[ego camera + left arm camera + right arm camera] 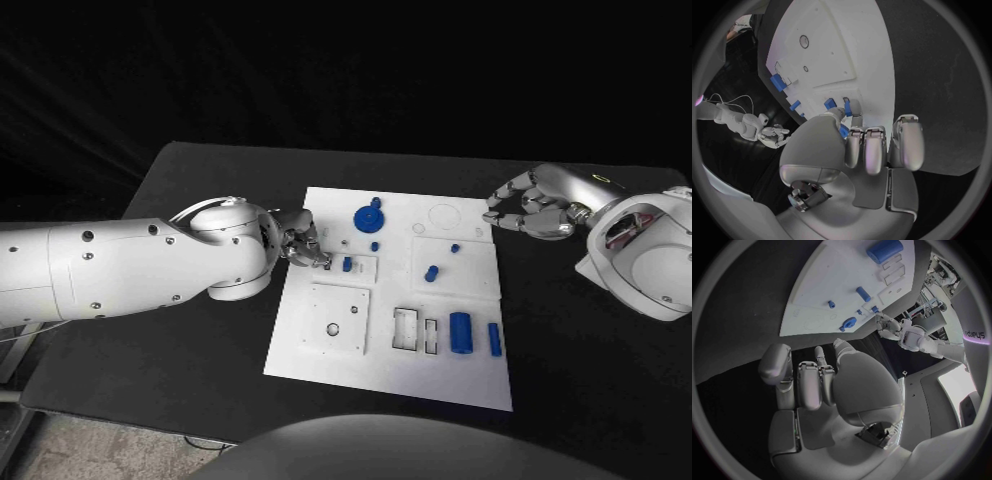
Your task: Assemble the parts on the task board
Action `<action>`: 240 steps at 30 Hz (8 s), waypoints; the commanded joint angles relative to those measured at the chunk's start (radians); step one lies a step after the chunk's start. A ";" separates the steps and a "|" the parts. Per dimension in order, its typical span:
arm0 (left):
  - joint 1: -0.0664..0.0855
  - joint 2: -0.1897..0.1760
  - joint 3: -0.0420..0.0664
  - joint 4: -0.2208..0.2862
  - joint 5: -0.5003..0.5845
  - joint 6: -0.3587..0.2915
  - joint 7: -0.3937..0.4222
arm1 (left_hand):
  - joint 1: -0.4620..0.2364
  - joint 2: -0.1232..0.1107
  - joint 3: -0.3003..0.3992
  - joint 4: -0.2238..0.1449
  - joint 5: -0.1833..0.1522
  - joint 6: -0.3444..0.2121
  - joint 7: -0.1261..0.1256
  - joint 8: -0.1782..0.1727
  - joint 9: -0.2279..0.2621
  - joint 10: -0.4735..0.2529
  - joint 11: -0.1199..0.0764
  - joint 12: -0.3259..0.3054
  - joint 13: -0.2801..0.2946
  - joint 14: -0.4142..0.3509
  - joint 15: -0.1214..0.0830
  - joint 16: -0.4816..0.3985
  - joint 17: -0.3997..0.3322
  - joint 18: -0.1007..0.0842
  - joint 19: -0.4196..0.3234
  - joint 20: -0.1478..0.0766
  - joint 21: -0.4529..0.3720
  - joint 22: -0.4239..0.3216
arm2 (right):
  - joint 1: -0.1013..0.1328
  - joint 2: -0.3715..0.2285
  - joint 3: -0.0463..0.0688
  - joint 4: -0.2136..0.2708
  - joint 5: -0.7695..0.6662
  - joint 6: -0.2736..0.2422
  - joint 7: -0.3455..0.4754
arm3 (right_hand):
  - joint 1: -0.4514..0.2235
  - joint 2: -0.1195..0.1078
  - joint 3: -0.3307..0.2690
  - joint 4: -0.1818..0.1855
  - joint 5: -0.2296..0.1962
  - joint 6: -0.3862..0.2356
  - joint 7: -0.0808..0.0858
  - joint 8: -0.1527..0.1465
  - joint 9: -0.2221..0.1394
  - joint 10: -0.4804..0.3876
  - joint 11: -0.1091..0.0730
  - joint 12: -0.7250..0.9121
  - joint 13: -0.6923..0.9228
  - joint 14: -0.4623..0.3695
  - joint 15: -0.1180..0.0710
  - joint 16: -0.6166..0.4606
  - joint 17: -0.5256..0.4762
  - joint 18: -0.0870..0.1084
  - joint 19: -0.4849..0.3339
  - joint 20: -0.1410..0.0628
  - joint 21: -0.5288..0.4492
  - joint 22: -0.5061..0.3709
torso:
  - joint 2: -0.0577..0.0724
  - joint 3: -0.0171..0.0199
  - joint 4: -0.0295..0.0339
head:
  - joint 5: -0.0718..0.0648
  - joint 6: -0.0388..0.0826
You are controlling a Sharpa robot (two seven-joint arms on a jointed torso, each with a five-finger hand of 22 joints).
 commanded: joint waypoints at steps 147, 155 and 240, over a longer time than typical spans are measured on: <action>0.007 -0.004 0.004 -0.008 0.103 -0.180 0.173 | -0.406 0.130 -0.292 0.011 -0.445 -0.002 0.009 0.088 0.059 0.106 0.009 0.002 0.263 0.107 0.010 0.002 0.263 0.016 -0.002 0.011 -0.027 0.188 | -0.018 0.003 0.000 -0.016 0.019 0.038 -0.017 | 0.048 -0.005 0.054 -0.029 0.099 0.006 0.002 -0.010 -0.012 0.028 0.005 -0.012 0.161 0.052 0.004 -0.016 0.007 0.019 -0.009 0.000 -0.038 0.107 | 0.000 0.0004 -0.0006 | 0.001 0.000; 0.026 -0.006 0.011 -0.004 0.127 -0.210 0.205 | -0.357 0.147 -0.312 0.007 -0.402 -0.013 0.008 0.103 0.065 0.106 0.008 0.002 0.263 0.107 0.009 0.002 0.263 0.015 0.001 0.011 -0.025 0.193 | -0.018 0.002 0.000 -0.017 0.019 0.035 -0.016 | 0.048 -0.005 0.054 -0.029 0.099 0.006 0.002 -0.010 -0.012 0.028 0.005 -0.012 0.161 0.052 0.004 -0.016 0.007 0.019 -0.009 0.000 -0.038 0.107 | 0.000 0.0002 -0.0008 | 0.000 0.000; 0.039 0.050 0.001 -0.036 0.098 0.162 -0.006 | -0.051 0.101 -0.251 0.004 0.001 -0.065 0.019 0.022 -0.049 0.106 0.016 0.002 0.263 0.107 0.015 0.002 0.263 0.023 -0.014 0.016 -0.079 0.189 | -0.022 -0.004 0.000 -0.014 0.021 0.035 -0.016 | 0.048 -0.007 0.060 -0.031 0.106 0.010 0.002 -0.009 -0.013 0.027 0.005 -0.013 0.160 0.052 0.004 -0.017 0.006 0.019 -0.009 0.000 -0.042 0.107 | 0.001 -0.0005 -0.0001 | 0.006 0.000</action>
